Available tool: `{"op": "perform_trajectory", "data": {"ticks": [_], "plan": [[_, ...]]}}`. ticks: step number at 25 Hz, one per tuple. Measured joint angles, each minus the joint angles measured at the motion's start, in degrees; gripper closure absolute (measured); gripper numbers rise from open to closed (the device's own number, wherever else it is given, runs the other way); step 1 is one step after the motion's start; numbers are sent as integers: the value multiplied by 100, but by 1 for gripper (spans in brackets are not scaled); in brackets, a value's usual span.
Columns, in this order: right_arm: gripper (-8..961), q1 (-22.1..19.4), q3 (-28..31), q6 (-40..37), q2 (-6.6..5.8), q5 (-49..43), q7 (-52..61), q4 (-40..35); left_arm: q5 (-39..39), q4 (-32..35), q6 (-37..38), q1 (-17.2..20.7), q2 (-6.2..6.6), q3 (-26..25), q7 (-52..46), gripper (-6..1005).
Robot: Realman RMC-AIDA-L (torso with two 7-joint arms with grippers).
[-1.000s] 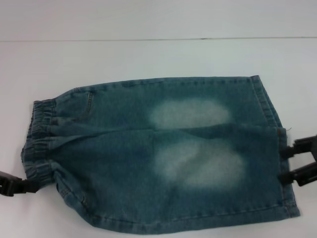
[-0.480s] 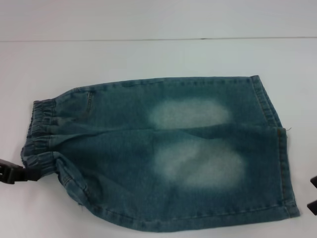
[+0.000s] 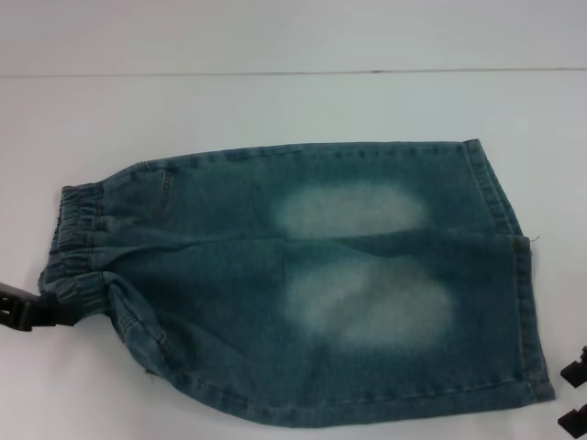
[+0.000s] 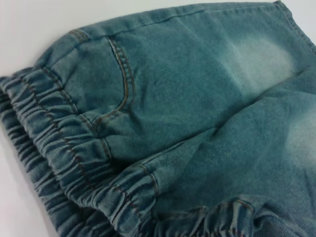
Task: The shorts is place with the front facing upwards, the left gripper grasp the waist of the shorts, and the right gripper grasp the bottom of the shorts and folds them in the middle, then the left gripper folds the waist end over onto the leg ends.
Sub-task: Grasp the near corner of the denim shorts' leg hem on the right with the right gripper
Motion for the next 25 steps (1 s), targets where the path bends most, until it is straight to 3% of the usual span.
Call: {"op": "perform_trajectory", "data": {"ticks": [15, 25], "plan": [[89, 262, -136, 361, -2, -15, 75, 664, 1, 10, -59, -28, -17, 14, -15, 951], [111, 330, 43, 507, -9, 134, 21, 703, 1, 2, -59, -48, -37, 32, -17, 945]]}}
